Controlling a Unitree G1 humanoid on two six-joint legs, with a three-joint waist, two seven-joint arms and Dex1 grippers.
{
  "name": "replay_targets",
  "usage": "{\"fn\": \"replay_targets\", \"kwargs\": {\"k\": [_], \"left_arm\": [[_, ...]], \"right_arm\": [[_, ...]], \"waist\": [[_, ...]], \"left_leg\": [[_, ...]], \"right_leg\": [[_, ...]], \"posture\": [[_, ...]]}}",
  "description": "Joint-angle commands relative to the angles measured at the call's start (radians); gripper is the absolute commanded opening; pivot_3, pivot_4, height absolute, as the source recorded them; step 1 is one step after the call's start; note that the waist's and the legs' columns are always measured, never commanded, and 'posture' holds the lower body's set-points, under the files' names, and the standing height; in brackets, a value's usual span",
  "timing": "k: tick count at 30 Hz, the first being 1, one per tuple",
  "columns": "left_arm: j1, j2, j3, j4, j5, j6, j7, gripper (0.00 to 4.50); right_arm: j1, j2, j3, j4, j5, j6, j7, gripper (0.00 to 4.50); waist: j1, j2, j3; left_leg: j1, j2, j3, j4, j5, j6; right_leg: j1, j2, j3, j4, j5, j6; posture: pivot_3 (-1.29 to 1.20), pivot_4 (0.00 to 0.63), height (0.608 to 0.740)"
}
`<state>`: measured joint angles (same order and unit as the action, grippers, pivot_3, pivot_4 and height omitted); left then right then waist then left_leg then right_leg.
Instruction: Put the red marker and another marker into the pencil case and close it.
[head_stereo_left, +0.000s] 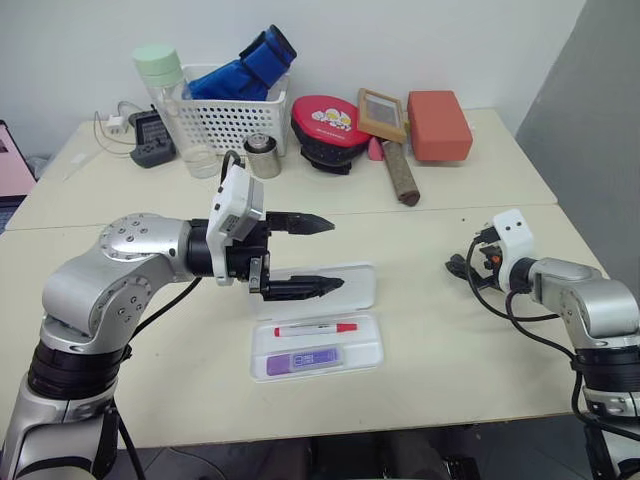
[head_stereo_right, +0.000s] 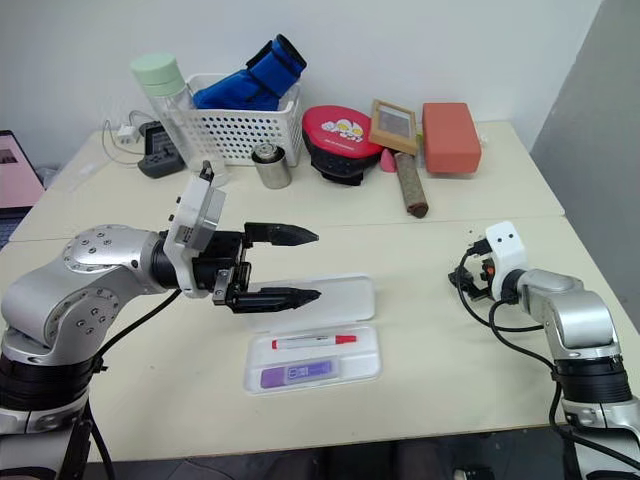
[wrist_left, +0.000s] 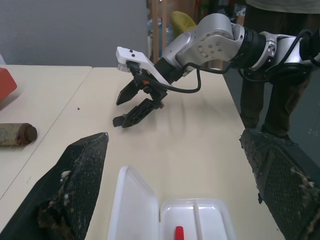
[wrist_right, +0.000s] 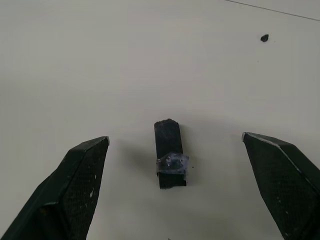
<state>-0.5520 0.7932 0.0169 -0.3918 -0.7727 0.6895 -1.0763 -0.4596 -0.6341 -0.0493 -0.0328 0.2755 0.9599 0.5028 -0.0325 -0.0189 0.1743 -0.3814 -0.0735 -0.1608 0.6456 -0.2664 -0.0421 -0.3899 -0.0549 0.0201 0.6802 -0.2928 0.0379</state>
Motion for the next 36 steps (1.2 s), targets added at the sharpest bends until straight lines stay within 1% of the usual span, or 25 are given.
{"fn": "replay_targets", "kwargs": {"k": [1, 2, 4, 6, 8, 10, 11, 16, 19, 21, 22, 25, 29, 31, 33, 36], "left_arm": [[-0.013, -0.005, 0.023, -0.020, 0.004, -0.015, 0.016, 4.50], [-0.012, -0.006, 0.023, -0.021, 0.004, -0.015, 0.017, 4.50], [-0.011, -0.010, 0.023, -0.020, 0.006, -0.017, 0.024, 4.50], [-0.020, -0.021, 0.024, -0.014, 0.010, -0.020, 0.040, 4.50], [-0.019, -0.020, 0.022, -0.015, 0.012, -0.020, 0.037, 4.50], [-0.014, -0.016, 0.023, -0.019, 0.008, -0.017, 0.033, 4.50], [-0.013, -0.016, 0.024, -0.020, 0.007, -0.016, 0.033, 4.50], [-0.002, -0.006, 0.026, -0.013, 0.008, -0.017, 0.020, 4.50], [0.011, 0.005, 0.026, -0.008, 0.022, -0.024, 0.007, 4.50], [0.034, 0.023, 0.038, -0.027, 0.009, -0.014, -0.005, 4.50], [0.045, 0.031, 0.043, -0.036, 0.005, -0.012, -0.010, 4.50], [0.116, 0.086, 0.083, -0.081, -0.026, 0.012, -0.039, 4.50], [0.247, 0.176, 0.154, -0.148, -0.081, 0.036, -0.105, 4.50], [0.329, 0.227, 0.183, -0.192, -0.079, 0.028, -0.152, 4.50], [0.383, 0.257, 0.203, -0.225, -0.076, 0.013, -0.173, 4.50], [0.428, 0.273, 0.225, -0.259, -0.089, -0.002, -0.195, 4.50]], "right_arm": [[-0.003, -0.008, 0.021, 0.032, -0.023, -0.058, 0.020, 4.48], [-0.002, -0.010, 0.029, 0.043, -0.030, -0.066, 0.022, 4.48], [0.003, -0.012, 0.053, 0.060, -0.043, -0.079, 0.033, 4.13], [-0.001, -0.006, 0.072, 0.078, -0.054, -0.096, 0.039, 3.94], [-0.009, -0.002, 0.074, 0.096, -0.061, -0.106, 0.036, 3.38], [-0.014, -0.004, 0.072, 0.103, -0.061, -0.110, 0.036, 3.02], [-0.015, -0.005, 0.070, 0.104, -0.059, -0.111, 0.037, 2.73], [-0.015, -0.019, 0.060, 0.095, -0.050, -0.107, 0.046, 1.57], [-0.012, -0.031, 0.047, 0.075, -0.039, -0.107, 0.061, 0.95], [-0.008, -0.044, 0.037, 0.040, -0.025, -0.120, 0.085, 0.44], [-0.007, -0.049, 0.031, 0.024, -0.017, -0.126, 0.097, 0.33], [0.018, -0.104, 0.023, -0.062, 0.021, -0.147, 0.184, 0.31], [0.134, -0.217, 0.030, -0.287, 0.129, -0.259, 0.439, 0.30], [0.185, -0.263, 0.048, -0.409, 0.195, -0.270, 0.545, 0.30], [0.209, -0.292, 0.087, -0.477, 0.207, -0.289, 0.595, 0.30], [0.206, -0.293, 0.147, -0.521, 0.196, -0.317, 0.624, 0.30]], "waist": [[0.000, 0.000, 0.000], [0.000, 0.000, 0.000], [0.000, 0.000, 0.000], [0.000, 0.000, 0.000], [0.000, 0.000, 0.000], [0.000, 0.000, 0.000], [0.000, 0.000, 0.000], [0.001, 0.000, 0.000], [0.001, 0.000, 0.000], [0.001, 0.000, 0.000], [0.001, 0.000, 0.000], [0.000, 0.001, 0.000], [0.001, 0.001, 0.001], [0.001, 0.002, 0.001], [0.001, 0.002, 0.002], [0.003, 0.002, 0.002]], "left_leg": [[0.000, 0.000, 0.000, 0.000, 0.000, 0.000], [0.000, 0.000, 0.000, 0.000, 0.000, 0.000], [0.000, 0.000, 0.000, 0.000, 0.000, 0.000], [0.001, 0.000, 0.000, 0.000, 0.000, 0.000], [0.001, 0.000, 0.000, 0.001, 0.000, 0.000], [0.002, 0.000, 0.000, 0.001, 0.000, 0.000], [0.002, 0.000, 0.000, 0.001, 0.000, 0.000], [0.001, 0.000, 0.000, 0.001, 0.000, 0.000], [0.001, 0.000, 0.000, 0.001, 0.001, -0.001], [0.001, 0.000, 0.000, 0.001, 0.001, -0.001], [0.001, 0.000, 0.000, 0.001, 0.000, 0.000], [0.000, 0.000, 0.000, 0.000, 0.000, 0.000], [0.000, 0.001, 0.000, -0.001, -0.001, 0.002], [-0.001, 0.001, -0.001, -0.001, -0.001, 0.003], [0.000, 0.003, 0.000, -0.001, -0.002, 0.003], [0.001, 0.003, 0.000, 0.000, -0.002, 0.003]], "right_leg": [[0.000, 0.000, 0.000, 0.000, 0.000, 0.000], [0.000, 0.000, 0.000, 0.000, 0.000, 0.000], [0.000, 0.000, 0.000, 0.001, 0.000, 0.000], [0.001, 0.000, 0.000, 0.000, 0.000, 0.000], [0.001, 0.000, 0.000, 0.000, 0.000, 0.000], [0.001, 0.000, 0.000, 0.000, 0.000, 0.000], [0.001, 0.000, 0.000, 0.000, 0.000, 0.000], [0.002, 0.000, 0.000, 0.000, 0.001, 0.001], [0.001, 0.000, 0.000, 0.000, 0.001, 0.001], [0.001, 0.000, 0.000, 0.000, 0.001, 0.001], [0.001, 0.000, 0.000, 0.000, 0.001, 0.001], [0.000, 0.000, 0.000, 0.000, 0.000, 0.001], [0.000, 0.000, 0.000, -0.001, 0.000, 0.000], [0.000, 0.000, -0.002, -0.002, 0.000, 0.000], [0.001, 0.001, -0.002, -0.003, -0.001, 0.000], [0.002, 0.000, -0.002, -0.002, -0.001, 0.000]], "posture": [[0.00, 0.150, 0.740], [0.00, 0.150, 0.740], [0.00, 0.150, 0.740], [0.00, 0.150, 0.740], [0.00, 0.150, 0.740], [0.00, 0.150, 0.740], [0.00, 0.150, 0.740], [0.00, 0.150, 0.740], [0.00, 0.150, 0.740], [0.00, 0.150, 0.740], [0.00, 0.150, 0.740], [0.00, 0.150, 0.740], [0.00, 0.150, 0.740], [0.00, 0.150, 0.740], [0.00, 0.150, 0.740], [0.00, 0.150, 0.740]]}}
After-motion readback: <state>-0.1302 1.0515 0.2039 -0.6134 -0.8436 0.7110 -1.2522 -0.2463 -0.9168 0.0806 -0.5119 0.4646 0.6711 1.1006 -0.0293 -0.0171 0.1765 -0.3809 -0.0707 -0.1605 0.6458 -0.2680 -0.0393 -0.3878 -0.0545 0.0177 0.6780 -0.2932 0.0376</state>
